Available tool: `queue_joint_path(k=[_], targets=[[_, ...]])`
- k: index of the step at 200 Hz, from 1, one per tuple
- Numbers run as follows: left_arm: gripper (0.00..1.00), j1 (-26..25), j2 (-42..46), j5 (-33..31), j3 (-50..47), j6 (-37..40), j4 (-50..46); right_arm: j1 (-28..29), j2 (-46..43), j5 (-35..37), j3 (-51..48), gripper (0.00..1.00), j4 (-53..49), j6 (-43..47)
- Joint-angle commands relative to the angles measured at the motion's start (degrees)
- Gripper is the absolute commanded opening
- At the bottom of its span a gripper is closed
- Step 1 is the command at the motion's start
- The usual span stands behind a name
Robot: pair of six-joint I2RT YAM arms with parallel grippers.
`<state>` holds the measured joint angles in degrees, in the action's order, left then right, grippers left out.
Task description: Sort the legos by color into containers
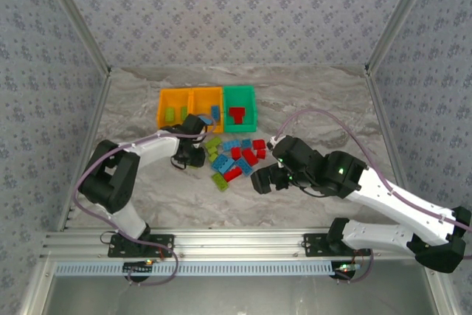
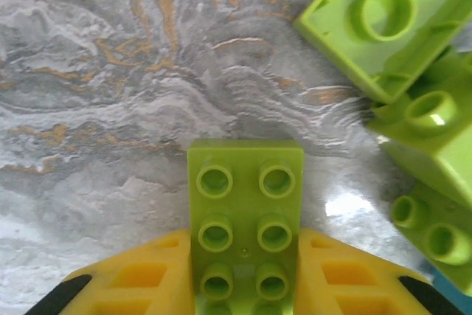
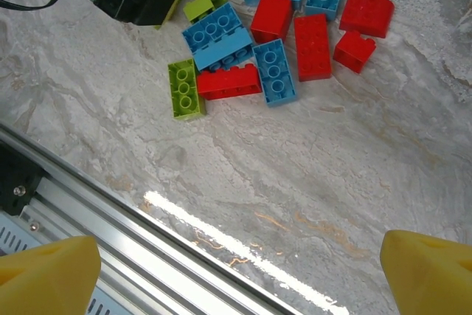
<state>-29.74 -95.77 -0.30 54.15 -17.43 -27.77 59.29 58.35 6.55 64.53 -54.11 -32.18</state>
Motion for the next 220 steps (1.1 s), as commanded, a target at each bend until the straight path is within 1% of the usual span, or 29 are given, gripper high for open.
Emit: queue_joint_path(k=[1, 18, 34, 44, 58, 74, 110, 132, 153, 170, 192, 205, 220], targets=[[0.3, -0.7, 4.4, 6.3, -0.9, -1.6, 1.6, 0.4, 0.7, -3.8, 0.2, 1.0, 4.0, -0.4], [0.29, -0.4, 10.8, 3.3, -0.6, -2.8, -0.1, 1.1, 1.6, -5.8, 0.7, 1.0, 7.0, -0.7], [0.29, 0.6, 16.7, -1.9, -0.1, -3.3, 0.0, 1.9, 1.8, -5.5, 1.4, 1.0, 9.4, -0.8], [0.28, 2.0, 19.1, -5.1, 0.5, -3.2, 1.0, 2.0, 1.8, -4.8, 1.7, 1.0, 10.0, -0.8], [0.28, 5.2, 19.7, -6.8, 2.2, -2.7, 2.9, 2.1, 1.7, -3.6, 2.0, 1.0, 9.8, -0.8], [0.27, 8.8, 16.7, -7.9, 5.1, -1.7, 5.2, 2.1, 1.4, -2.2, 1.7, 1.0, 9.2, -1.3], [0.27, 13.3, 1.8, -8.4, 17.7, 1.1, 4.0, 2.3, 0.6, -1.2, 0.5, 1.0, 7.9, -3.1], [0.37, 14.8, -5.5, -8.2, 24.5, 1.5, 2.7, 3.1, -0.8, 0.2, 0.2, 1.0, 6.2, -4.1], [0.51, 15.2, -7.0, -7.9, 28.8, 1.6, 0.7, 3.6, -2.7, 1.8, -1.4, 0.99, 5.8, -6.3], [0.53, 15.1, -4.1, -7.6, 28.7, 1.2, 0.5, 3.6, -4.2, 3.5, -3.2, 0.99, 6.4, -8.2], [0.51, 14.7, 4.4, -5.2, 25.2, -0.3, 0.4, 3.2, -4.5, 5.9, -5.0, 1.0, 7.0, -10.6], [0.51, 12.8, 11.8, -3.0, 21.0, -0.7, 1.3, 2.4, -4.1, 7.3, -5.9, 1.0, 7.2, -11.9], [0.51, 8.7, 21.2, -0.5, 15.9, 1.1, 2.6, 0.7, -3.4, 8.2, -6.9, 1.0, 7.7, -13.0]])
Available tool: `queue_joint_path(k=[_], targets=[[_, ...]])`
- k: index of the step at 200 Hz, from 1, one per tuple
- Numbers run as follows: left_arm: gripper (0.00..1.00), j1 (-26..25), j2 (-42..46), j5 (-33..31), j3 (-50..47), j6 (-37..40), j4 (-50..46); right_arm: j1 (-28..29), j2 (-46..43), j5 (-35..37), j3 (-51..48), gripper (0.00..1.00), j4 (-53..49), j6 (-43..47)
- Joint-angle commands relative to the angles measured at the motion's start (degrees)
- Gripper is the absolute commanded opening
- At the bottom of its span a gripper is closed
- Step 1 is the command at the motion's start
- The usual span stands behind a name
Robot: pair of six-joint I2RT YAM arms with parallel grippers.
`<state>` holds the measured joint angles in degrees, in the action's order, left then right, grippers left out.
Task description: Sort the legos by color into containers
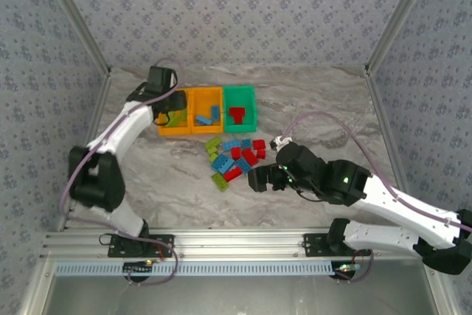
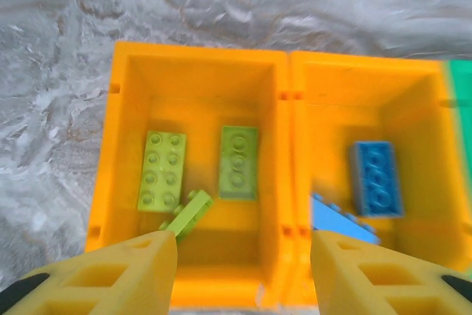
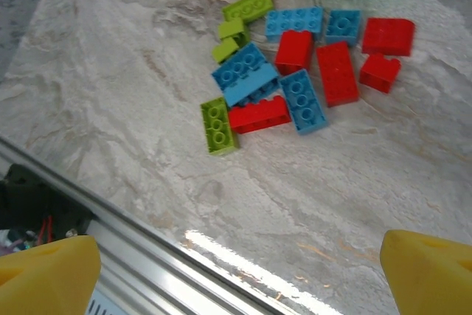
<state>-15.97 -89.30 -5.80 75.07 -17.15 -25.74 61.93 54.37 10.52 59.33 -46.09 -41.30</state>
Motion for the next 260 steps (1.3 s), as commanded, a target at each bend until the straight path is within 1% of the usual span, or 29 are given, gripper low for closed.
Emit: queue_joint_path(k=[1, 13, 24, 37, 46, 64, 71, 79, 99, 106, 117, 130, 135, 148, 155, 178, 204, 234, 260], targets=[[0.51, -5.3, 15.2, 5.2, -5.4, 1.1, 0.6, -2.3, 0.6, 4.3, -1.7, 1.0, -0.2, -4.0], [0.5, -9.5, 22.2, 8.5, -8.8, 4.8, 1.0, -4.7, 1.4, 3.0, -3.0, 1.0, 1.2, -3.8], [0.5, -13.6, 27.9, 11.9, -11.0, 9.2, 0.2, -8.1, 2.1, 0.4, -4.3, 1.0, 3.2, -2.9], [0.51, -19.0, 33.0, 15.6, -12.6, 16.6, -2.5, -11.8, 3.8, -2.9, -5.6, 1.0, 5.3, -1.7], [0.52, -23.1, 36.1, 17.3, -13.3, 21.6, -5.3, -13.3, 5.4, -4.7, -6.3, 1.0, 6.6, -0.2], [0.58, -30.2, 41.3, 18.3, -15.6, 30.8, -10.7, -14.0, 10.4, -6.4, -7.3, 1.0, 9.7, 4.6], [0.61, -32.0, 43.0, 17.8, -17.0, 33.5, -12.0, -14.0, 12.8, -6.3, -7.4, 1.0, 10.7, 8.2], [0.64, -33.4, 44.9, 16.7, -19.1, 35.5, -12.5, -14.2, 15.7, -4.7, -6.8, 0.99, 10.6, 9.7], [0.66, -34.4, 47.6, 15.6, -24.3, 38.9, -12.0, -15.1, 21.5, -2.0, -5.0, 0.94, 11.4, 14.2], [0.67, -34.5, 47.8, 15.5, -25.6, 39.2, -11.4, -15.8, 23.2, -1.5, -4.7, 0.94, 13.9, 14.6], [0.67, -34.5, 47.6, 15.6, -27.3, 38.9, -9.9, -17.8, 25.5, -1.3, -4.6, 0.93, 16.1, 14.5], [0.67, -34.5, 47.0, 15.6, -29.0, 38.6, -7.8, -20.5, 28.4, -1.0, -4.0, 0.92, 17.2, 12.5], [0.67, -34.5, 46.6, 15.6, -29.5, 38.6, -7.3, -21.5, 29.6, -1.3, -3.7, 0.9, 17.6, 11.8], [0.67, -34.4, 45.3, 15.5, -29.6, 38.5, -7.5, -24.0, 32.4, -4.0, -3.0, 0.82, 19.4, 10.2], [0.67, -34.4, 44.4, 15.4, -29.3, 38.5, -8.1, -24.9, 34.0, -6.1, -2.7, 0.8, 20.6, 9.4], [0.67, -34.4, 42.8, 16.0, -29.9, 37.7, -8.0, -26.2, 40.2, -12.2, -0.1, 0.78, 23.3, 7.9], [0.67, -34.5, 42.1, 17.0, -30.2, 36.8, -8.3, -26.2, 46.2, -12.5, 3.8, 0.74, 22.3, 6.6], [0.67, -34.5, 43.2, 16.7, -31.1, 36.8, -7.6, -26.3, 48.3, -9.3, 4.4, 0.55, 21.1, 5.7], [0.67, -34.5, 43.9, 16.7, -31.5, 37.1, -6.8, -26.7, 47.5, -7.9, 2.7, 0.44, 20.3, 3.7]])
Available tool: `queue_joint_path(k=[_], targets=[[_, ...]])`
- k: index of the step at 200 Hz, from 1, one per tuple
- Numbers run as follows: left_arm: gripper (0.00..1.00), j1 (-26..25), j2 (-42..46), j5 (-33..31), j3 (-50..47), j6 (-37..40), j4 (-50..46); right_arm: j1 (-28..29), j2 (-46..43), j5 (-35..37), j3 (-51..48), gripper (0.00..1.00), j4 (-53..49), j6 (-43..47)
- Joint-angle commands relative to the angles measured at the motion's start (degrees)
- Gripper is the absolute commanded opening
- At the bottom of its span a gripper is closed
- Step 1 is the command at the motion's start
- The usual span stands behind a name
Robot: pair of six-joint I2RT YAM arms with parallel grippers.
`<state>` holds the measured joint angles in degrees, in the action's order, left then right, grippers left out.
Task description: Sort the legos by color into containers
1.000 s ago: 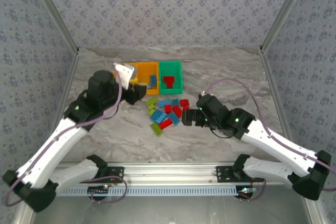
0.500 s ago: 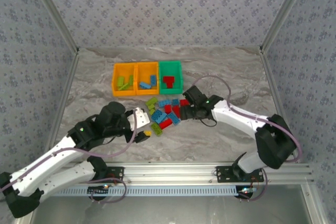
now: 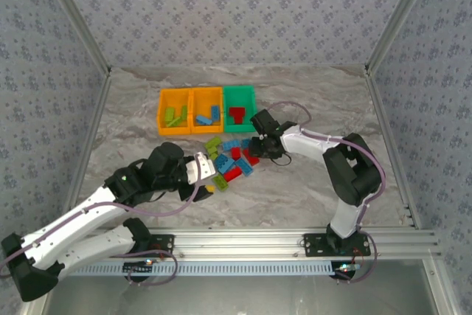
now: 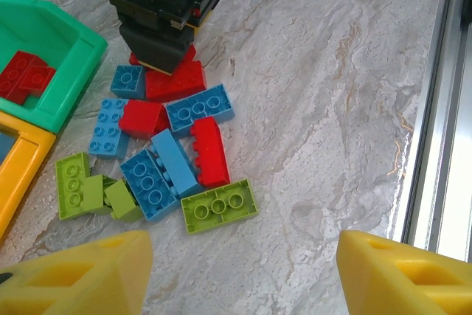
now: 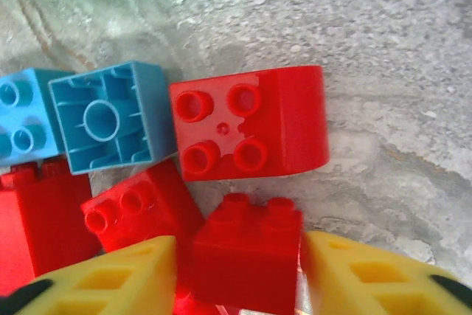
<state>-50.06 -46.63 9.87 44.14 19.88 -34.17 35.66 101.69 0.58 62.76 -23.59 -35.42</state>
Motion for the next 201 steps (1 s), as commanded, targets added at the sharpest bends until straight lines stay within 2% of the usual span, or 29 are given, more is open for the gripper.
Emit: queue_joint_path(k=[1, 55, 92, 97, 115, 137, 180, 201], targets=[[0.67, -0.4, 1.2, 1.0, -0.6, 0.1, 1.6, -0.5, 0.1, 2.0, -0.9, 0.43, -2.2, -2.3], [0.72, -0.4, 1.1, 1.0, -0.7, 0.1, 1.6, -0.6, -8.0, 4.1, -4.7, 0.33, -4.7, -2.9], [0.94, -0.4, 4.0, 1.1, -1.8, 0.2, 4.0, 5.0, -23.6, 11.8, -5.2, 0.33, -6.7, -1.1], [0.97, -0.4, 4.5, 0.8, -2.1, 0.4, 4.4, 5.5, -25.1, 12.1, -4.9, 0.33, -6.0, 1.3], [0.99, -0.4, 6.2, -0.6, -3.0, 0.4, 6.2, 5.8, -27.0, 11.1, -3.0, 0.34, -2.3, 5.1], [0.99, -0.4, 7.0, -3.9, -3.9, 0.7, 7.7, 3.7, -20.5, 7.5, 4.3, 0.34, 0.2, 9.2], [0.99, -0.3, 6.0, -14.1, -5.3, 0.9, 7.5, -1.3, 3.5, 5.9, 27.6, 0.35, -5.2, 13.7], [0.99, -0.3, 5.7, -14.1, -5.8, 0.3, 7.9, -2.7, 13.1, 5.6, 37.3, 0.38, -9.1, 14.3]])
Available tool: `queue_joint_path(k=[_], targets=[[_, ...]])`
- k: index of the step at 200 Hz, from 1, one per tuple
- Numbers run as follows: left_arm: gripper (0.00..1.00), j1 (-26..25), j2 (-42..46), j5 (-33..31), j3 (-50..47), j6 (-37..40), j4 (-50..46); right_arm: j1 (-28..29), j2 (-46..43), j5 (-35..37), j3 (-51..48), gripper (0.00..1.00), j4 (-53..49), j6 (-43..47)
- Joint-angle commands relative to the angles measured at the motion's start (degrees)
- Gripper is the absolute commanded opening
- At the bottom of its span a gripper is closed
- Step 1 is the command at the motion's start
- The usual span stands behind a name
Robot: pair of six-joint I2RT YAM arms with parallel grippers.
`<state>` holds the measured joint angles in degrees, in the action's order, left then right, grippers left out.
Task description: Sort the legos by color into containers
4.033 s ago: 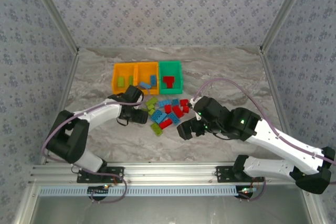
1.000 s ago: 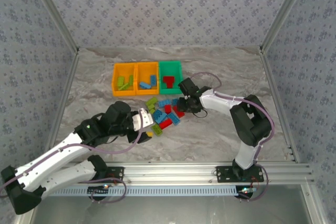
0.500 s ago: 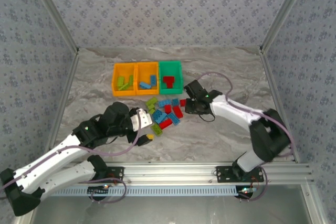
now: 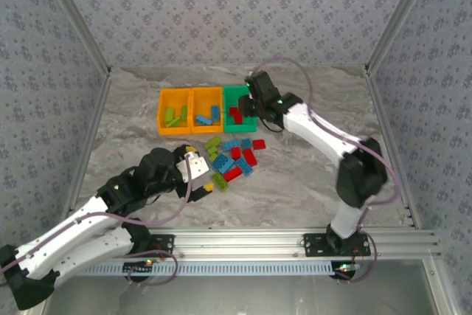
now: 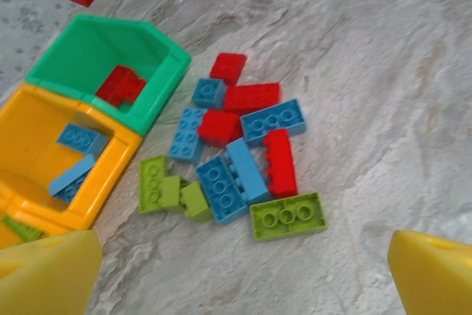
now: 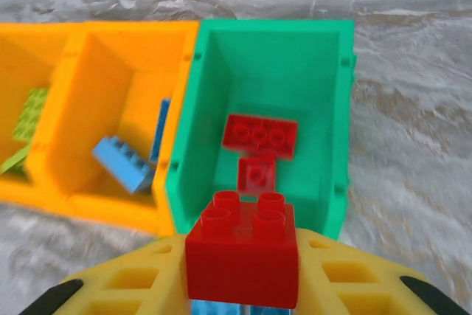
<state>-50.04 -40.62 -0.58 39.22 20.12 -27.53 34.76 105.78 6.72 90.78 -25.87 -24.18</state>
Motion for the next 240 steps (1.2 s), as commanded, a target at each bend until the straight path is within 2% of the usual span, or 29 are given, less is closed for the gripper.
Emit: queue_joint_path(k=[1, 18, 31, 51, 66, 88, 100, 118, 145, 169, 194, 223, 240], targets=[[0.99, -0.4, -0.4, -3.7, -0.9, 0.0, 1.3, -1.8, 9.3, -0.6, 9.5, 0.38, -7.0, 3.1], [0.99, -0.3, -1.2, -4.0, -0.6, -1.0, 1.7, -2.1, 14.4, -1.4, 16.4, 0.42, -11.8, 3.5], [0.99, 0.0, -1.9, -4.3, -0.4, -2.8, 2.1, -2.2, 15.9, -2.5, 20.1, 0.49, -13.9, 3.5], [0.99, 1.0, -4.6, -6.7, 2.8, -11.4, 0.7, -2.1, 14.2, -3.1, 22.1, 0.57, -15.9, 3.2], [0.99, 1.2, -8.5, -9.6, 8.1, -19.3, -3.2, -2.1, 10.5, -2.9, 21.2, 0.59, -17.3, 2.4], [0.99, 2.0, -15.8, -13.6, 14.9, -33.1, -8.7, -1.9, 1.2, -3.3, 15.3, 0.61, -17.9, 1.5], [0.99, 3.2, -19.5, -13.1, 16.8, -39.2, -9.6, -1.7, -5.2, -3.1, 10.8, 0.63, -17.9, 1.0], [0.99, 6.0, -24.5, -10.2, 17.5, -44.8, -7.9, -1.1, -17.4, -3.8, 2.6, 0.7, -17.8, -0.1], [0.98, 9.4, -31.8, -10.1, 17.5, -55.2, -3.7, 1.5, -34.4, -4.8, -10.1, 0.84, -17.6, -3.7], [0.96, 10.8, -40.8, -9.5, 20.8, -64.9, -5.2, 4.7, -46.4, -7.1, -19.7, 0.96, -17.7, -8.4], [0.91, 11.3, -49.4, -8.8, 24.1, -70.9, -5.7, 10.6, -51.6, -6.7, -25.1, 1.0, -22.0, -10.9], [0.86, 11.7, -56.4, -6.6, 26.9, -72.6, -5.4, 18.4, -52.3, -2.3, -27.5, 1.0, -26.3, -14.9], [0.77, 12.0, -59.1, -5.7, 27.1, -73.9, -4.4, 21.6, -52.1, -0.4, -28.6, 1.0, -27.0, -16.8]])
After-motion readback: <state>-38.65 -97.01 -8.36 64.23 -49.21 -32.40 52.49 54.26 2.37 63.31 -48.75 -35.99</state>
